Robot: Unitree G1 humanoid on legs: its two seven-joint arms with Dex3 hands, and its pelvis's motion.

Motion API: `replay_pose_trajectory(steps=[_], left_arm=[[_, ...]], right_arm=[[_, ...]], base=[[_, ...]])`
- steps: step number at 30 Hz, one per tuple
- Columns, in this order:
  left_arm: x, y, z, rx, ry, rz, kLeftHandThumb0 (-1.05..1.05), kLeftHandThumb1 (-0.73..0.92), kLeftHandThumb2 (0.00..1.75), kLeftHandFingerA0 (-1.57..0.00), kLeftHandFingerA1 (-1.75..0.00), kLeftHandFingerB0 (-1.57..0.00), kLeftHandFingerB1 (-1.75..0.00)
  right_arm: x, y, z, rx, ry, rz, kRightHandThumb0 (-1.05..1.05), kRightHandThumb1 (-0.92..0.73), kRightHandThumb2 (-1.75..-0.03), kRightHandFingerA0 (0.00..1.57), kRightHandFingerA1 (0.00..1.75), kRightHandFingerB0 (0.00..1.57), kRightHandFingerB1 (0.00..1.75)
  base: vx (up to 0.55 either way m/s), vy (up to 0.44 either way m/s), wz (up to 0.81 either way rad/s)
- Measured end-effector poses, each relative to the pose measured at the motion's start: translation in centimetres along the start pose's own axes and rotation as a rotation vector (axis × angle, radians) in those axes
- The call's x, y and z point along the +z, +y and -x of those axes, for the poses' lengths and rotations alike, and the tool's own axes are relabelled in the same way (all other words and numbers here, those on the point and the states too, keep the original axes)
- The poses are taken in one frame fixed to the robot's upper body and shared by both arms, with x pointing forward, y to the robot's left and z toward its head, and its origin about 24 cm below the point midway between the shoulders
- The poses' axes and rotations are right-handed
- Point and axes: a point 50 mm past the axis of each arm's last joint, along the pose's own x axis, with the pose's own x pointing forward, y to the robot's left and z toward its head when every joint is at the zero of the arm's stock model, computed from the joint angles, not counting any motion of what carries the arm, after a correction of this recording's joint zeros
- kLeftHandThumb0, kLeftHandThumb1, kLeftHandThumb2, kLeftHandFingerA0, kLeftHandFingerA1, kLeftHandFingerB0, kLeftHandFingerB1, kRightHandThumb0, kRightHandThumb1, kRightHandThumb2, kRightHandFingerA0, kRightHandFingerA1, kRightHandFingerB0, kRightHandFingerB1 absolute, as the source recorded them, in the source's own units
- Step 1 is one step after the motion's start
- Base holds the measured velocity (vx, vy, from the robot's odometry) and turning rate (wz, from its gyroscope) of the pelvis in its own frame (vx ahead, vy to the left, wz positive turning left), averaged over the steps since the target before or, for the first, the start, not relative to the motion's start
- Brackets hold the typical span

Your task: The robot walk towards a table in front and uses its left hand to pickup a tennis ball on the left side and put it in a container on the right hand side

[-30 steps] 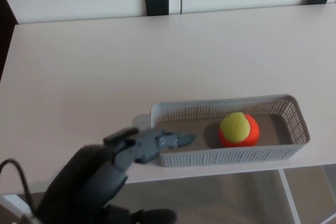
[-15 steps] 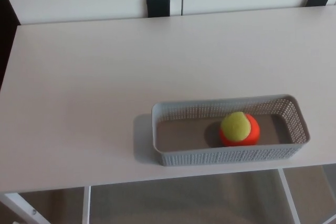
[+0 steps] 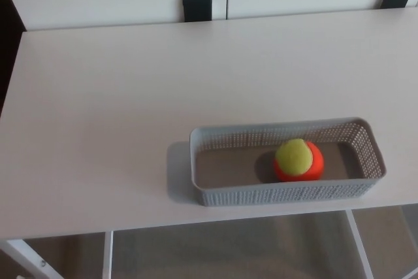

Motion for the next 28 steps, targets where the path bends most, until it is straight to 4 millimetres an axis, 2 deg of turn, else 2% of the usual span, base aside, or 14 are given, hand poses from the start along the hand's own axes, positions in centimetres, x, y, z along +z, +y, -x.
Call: replay_pose_trajectory(steps=[2,4,8,9,10,11,12,13,16,17,22,23,24,28], left_arm=[[-0.9,0.5,-1.0,0.050,0.024,0.047,-0.61,0.75,0.62,-0.33,-0.48,-0.38,-0.38],[-1.7,0.9,-1.8,0.095,0.049,0.097,-0.61,0.79,0.64,-0.39,-0.47,-0.41,-0.40],[-4.1,1.3,-2.0,0.168,0.138,0.193,-0.67,0.83,0.65,-0.30,-0.48,-0.32,-0.41],[-4.6,1.3,-1.9,0.177,0.157,0.209,-0.63,0.79,0.63,-0.41,-1.08,-0.41,-0.76],[-5.0,1.2,-1.9,0.184,0.175,0.224,-0.61,0.59,0.99,-0.35,-0.60,-0.21,-0.49],[-6.1,1.1,-1.7,0.211,0.215,0.271,-0.61,0.59,0.99,-0.35,-0.60,-0.21,-0.49],[-6.7,1.0,-1.5,0.231,0.237,0.305,-0.71,0.63,0.98,-0.33,-0.57,-0.20,-0.47],[-7.3,0.9,-1.4,0.256,0.255,0.342,-0.66,0.79,0.63,-0.31,-0.45,-0.28,-0.37],[-8.8,0.5,-1.1,0.343,0.304,0.464,-0.66,0.79,0.65,-0.33,-0.43,-0.30,-0.38],[-9.2,0.3,-1.0,0.371,0.321,0.496,-0.66,0.79,0.64,-0.25,-0.43,-0.28,-0.36],[-9.9,-0.6,-1.3,0.433,0.365,0.520,-0.64,0.83,0.65,-0.31,-0.42,-0.28,-0.38],[-9.9,-0.6,-1.3,0.442,0.369,0.521,-0.61,0.63,1.02,-0.32,-0.58,-0.19,-0.50],[-10.0,-0.5,-1.3,0.453,0.369,0.520,-0.62,0.83,0.64,-0.31,-0.44,-0.28,-0.39],[-10.0,0.0,-1.4,0.483,0.371,0.522,-0.66,0.83,0.65,-0.33,-0.45,-0.31,-0.38]], right_arm=[[0.0,0.1,0.0,-0.004,-0.005,-0.005,-0.52,-0.49,-0.83,0.53,0.62,0.40,0.53],[0.1,0.1,0.0,-0.009,-0.012,-0.008,-0.52,-0.49,-0.82,0.52,0.61,0.39,0.52],[-0.3,0.2,0.3,-0.020,-0.011,-0.017,-0.54,-0.51,-0.85,0.53,0.62,0.39,0.53],[-0.3,0.2,0.3,-0.021,-0.010,-0.018,-0.53,-0.51,-0.84,0.55,0.62,0.39,0.52],[-0.4,0.2,0.4,-0.023,-0.008,-0.019,-0.55,-0.52,-0.85,0.55,0.62,0.40,0.52],[-0.6,0.2,0.5,-0.027,-0.006,-0.021,-0.55,-0.52,-0.85,0.55,0.62,0.40,0.52],[-0.6,0.2,0.5,-0.030,-0.007,-0.021,-0.55,-0.51,-0.85,0.55,0.62,0.40,0.52],[-0.6,0.2,0.6,-0.034,-0.009,-0.021,-0.54,-0.50,-0.84,0.55,0.61,0.40,0.52],[-0.3,0.0,0.5,-0.055,-0.025,-0.023,-0.52,-0.49,-0.83,0.55,0.63,0.40,0.53],[-0.2,-0.1,0.5,-0.067,-0.034,-0.027,-0.52,-0.49,-0.83,0.56,0.63,0.38,0.53],[0.7,-0.4,0.5,-0.116,-0.082,-0.043,-0.51,-0.50,-0.83,0.57,0.63,0.37,0.51],[0.8,-0.5,0.5,-0.122,-0.087,-0.044,-0.50,-0.49,-0.82,0.56,0.62,0.37,0.51],[0.9,-0.5,0.4,-0.128,-0.091,-0.045,-0.51,-0.49,-0.81,0.56,0.62,0.37,0.51],[1.3,-0.7,0.2,-0.146,-0.103,-0.050,-0.52,-0.49,-0.82,0.53,0.61,0.36,0.51]], base=[[0.00,0.000,0.00],[0.00,0.000,0.00],[0.00,0.000,0.00],[0.00,0.000,0.00],[0.00,0.000,0.00],[0.00,0.000,0.00],[0.00,0.000,0.00],[0.00,0.000,0.00],[0.00,0.000,0.00],[0.00,0.000,0.00],[0.00,0.000,0.00],[0.00,0.000,0.00],[0.00,0.000,0.00],[0.00,0.000,0.00]])
